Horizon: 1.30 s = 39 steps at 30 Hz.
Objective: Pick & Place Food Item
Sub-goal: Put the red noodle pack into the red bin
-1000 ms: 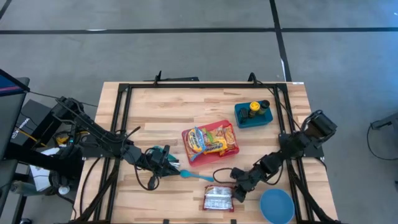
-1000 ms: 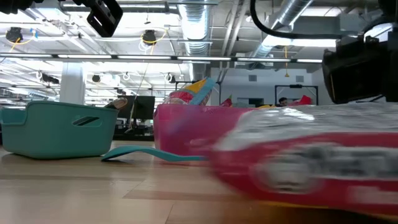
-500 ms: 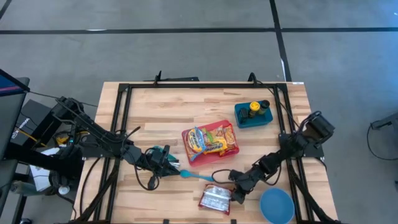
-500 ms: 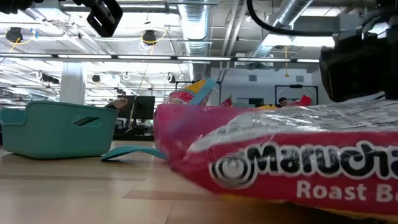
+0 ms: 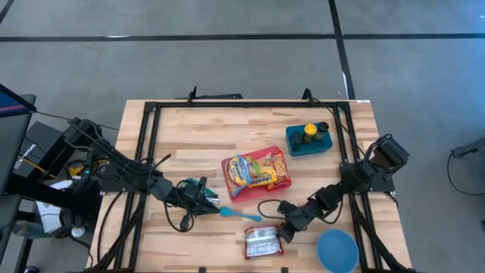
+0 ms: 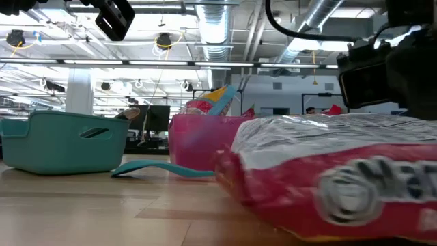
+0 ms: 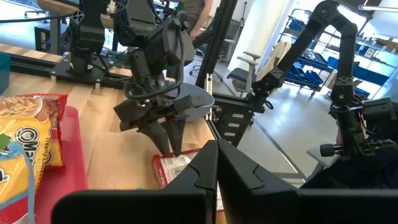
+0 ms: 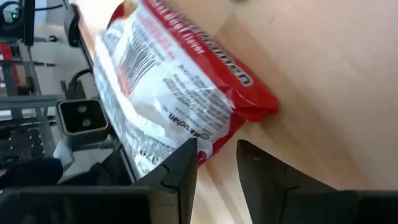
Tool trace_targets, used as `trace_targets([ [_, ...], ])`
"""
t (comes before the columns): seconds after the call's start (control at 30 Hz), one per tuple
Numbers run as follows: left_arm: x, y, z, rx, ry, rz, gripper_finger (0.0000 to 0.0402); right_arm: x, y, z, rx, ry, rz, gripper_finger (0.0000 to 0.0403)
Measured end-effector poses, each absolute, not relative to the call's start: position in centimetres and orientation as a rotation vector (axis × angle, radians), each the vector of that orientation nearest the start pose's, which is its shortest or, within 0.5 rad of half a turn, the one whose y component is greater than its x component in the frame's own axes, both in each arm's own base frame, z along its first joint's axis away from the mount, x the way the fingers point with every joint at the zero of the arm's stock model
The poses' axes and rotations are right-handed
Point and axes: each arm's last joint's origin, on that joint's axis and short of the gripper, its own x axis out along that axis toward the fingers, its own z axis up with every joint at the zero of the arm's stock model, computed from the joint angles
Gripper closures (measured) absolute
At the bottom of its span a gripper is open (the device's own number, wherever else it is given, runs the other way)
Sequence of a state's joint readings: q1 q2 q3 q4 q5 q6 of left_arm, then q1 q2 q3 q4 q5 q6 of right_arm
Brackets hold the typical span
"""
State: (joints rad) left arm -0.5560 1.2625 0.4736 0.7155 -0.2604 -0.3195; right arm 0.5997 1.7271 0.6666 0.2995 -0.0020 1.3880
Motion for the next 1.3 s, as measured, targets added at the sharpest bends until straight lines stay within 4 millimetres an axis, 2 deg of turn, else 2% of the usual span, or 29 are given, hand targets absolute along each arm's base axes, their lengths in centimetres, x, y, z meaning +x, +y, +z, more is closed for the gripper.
trace_targets([
  [0.37,21.7,-12.6,21.6,-0.288,0.114,-0.282,0.0402,25.6,16.0,11.2,1.034,0.962,-0.066,0.0294],
  [0.67,21.7,-12.6,21.6,-0.288,0.114,-0.282,0.0402,25.1,16.6,11.1,1.055,1.013,-0.056,0.0294],
  [1.13,21.7,-12.6,21.6,-0.288,0.114,-0.282,0.0402,25.1,16.5,10.7,1.046,1.030,-0.076,0.0295],
  [1.3,21.7,-12.6,21.6,-0.288,0.114,-0.282,0.0402,25.1,16.4,10.6,1.023,1.029,-0.068,0.0312],
])
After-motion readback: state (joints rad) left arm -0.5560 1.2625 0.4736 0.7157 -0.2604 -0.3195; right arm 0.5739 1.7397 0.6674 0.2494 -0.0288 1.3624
